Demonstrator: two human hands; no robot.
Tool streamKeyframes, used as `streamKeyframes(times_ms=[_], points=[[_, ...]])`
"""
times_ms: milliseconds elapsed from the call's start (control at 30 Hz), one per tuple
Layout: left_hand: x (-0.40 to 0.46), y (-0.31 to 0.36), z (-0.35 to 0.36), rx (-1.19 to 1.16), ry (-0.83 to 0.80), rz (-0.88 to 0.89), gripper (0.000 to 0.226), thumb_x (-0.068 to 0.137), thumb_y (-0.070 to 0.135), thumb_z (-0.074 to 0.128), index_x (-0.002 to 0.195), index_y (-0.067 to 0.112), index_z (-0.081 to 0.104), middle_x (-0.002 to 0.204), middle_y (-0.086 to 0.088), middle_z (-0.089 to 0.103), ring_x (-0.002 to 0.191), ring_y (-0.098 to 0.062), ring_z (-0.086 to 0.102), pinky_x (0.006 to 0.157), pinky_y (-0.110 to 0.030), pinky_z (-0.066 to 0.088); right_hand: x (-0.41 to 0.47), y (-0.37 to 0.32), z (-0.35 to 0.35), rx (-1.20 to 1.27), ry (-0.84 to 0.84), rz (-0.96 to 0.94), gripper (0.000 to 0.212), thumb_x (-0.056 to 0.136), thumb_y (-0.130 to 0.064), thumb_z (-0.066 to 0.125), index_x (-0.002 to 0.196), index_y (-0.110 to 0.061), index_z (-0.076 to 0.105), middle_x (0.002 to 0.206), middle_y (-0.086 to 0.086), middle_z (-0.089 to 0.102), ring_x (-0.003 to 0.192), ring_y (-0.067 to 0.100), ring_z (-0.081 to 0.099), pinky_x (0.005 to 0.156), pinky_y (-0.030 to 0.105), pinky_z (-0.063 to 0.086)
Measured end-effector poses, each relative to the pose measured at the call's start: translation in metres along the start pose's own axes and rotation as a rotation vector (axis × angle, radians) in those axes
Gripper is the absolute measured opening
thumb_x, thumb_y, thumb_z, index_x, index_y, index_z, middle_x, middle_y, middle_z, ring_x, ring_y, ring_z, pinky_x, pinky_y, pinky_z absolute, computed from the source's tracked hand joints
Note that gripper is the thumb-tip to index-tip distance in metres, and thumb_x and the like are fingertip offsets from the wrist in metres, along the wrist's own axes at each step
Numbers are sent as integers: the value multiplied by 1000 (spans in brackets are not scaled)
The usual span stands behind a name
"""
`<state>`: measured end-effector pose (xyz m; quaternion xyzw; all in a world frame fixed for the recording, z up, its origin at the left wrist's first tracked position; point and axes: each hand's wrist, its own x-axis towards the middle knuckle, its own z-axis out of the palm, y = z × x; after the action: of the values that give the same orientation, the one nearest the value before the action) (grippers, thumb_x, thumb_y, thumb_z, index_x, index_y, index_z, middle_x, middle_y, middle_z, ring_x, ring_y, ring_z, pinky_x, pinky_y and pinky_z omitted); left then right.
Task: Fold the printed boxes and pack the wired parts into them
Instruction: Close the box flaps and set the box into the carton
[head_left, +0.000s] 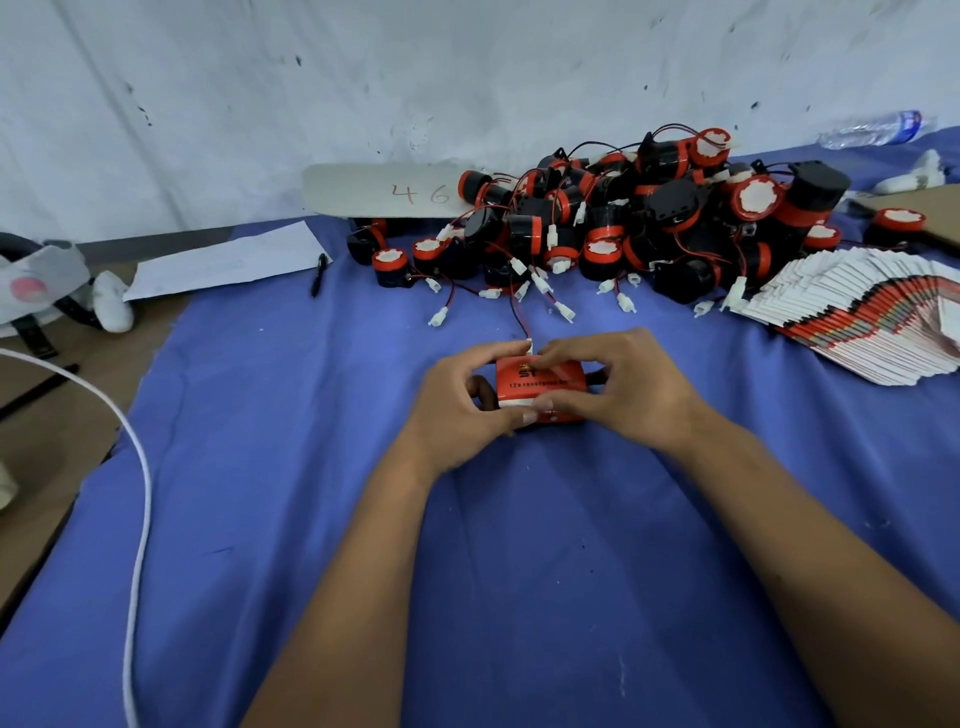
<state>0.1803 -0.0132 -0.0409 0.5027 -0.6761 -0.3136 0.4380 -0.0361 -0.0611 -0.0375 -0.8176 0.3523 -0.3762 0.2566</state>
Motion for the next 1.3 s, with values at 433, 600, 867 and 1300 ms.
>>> streamKeyframes(times_ms=[433,600,867,1300], points=[[3,-5,6,16,37,-22,77,72,4,91,141,16,59,124,0,66,71,-9,69,60,-30,62,1,-10,-3,-170,-33,-87,48,78,-47,82,120,-24,74,121,-9,72,114,8,64,97,29,52],[3,-5,7,-5,41,-26,75,72,8,93,139,16,61,119,2,69,81,-13,73,63,-32,63,-1,-13,0,-117,2,-91,43,82,-36,83,122,-23,74,121,-12,72,117,2,62,98,27,52],[4,-4,6,-11,5,8,66,73,9,92,132,19,65,114,3,71,92,-19,73,70,-39,65,-3,-20,11,-23,-68,25,39,95,-10,68,131,-25,68,127,-4,62,123,13,49,108,26,38],[3,-6,5,-128,37,-11,53,83,9,86,131,19,65,110,8,71,76,-16,71,66,-39,64,-6,-24,18,-195,-83,82,43,105,-20,52,137,-47,56,132,-21,48,123,8,33,111,44,27]])
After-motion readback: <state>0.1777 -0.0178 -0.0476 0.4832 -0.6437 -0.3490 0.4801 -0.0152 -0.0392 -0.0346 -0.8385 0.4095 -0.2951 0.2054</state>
